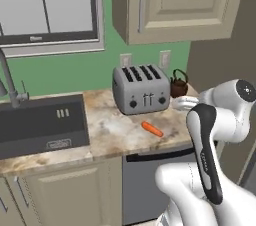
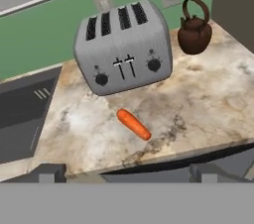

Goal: Place the carrot and squash inside the fridge drawer. Close the drawer after placing the vegetables.

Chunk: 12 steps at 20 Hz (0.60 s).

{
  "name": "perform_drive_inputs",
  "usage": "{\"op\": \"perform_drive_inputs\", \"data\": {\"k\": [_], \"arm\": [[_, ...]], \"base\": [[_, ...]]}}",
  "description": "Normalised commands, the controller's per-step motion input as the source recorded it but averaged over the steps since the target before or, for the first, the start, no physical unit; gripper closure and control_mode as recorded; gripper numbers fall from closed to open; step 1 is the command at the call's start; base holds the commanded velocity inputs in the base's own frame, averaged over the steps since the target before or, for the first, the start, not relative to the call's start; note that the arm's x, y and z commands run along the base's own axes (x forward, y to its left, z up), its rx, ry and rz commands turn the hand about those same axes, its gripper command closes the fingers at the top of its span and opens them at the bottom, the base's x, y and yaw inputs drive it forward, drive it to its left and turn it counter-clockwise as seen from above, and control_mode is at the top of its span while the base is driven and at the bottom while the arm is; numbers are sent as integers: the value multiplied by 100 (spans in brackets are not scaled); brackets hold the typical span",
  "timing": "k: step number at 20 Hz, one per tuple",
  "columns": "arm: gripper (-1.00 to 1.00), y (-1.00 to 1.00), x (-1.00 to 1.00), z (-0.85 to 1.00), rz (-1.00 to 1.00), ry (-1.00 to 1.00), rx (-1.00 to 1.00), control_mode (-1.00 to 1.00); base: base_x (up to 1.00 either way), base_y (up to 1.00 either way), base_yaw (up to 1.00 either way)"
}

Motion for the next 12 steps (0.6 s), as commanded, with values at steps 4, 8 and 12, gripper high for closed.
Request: {"op": "perform_drive_inputs", "data": {"k": [4,8,12], "arm": [[-100,0,0,0,0,0,0,100],[-100,2,0,-11,2,0,-1,-100],[-100,19,53,-59,0,23,-17,-100]], "base": [[33,1,32],[2,-5,11],[0,0,0]]}}
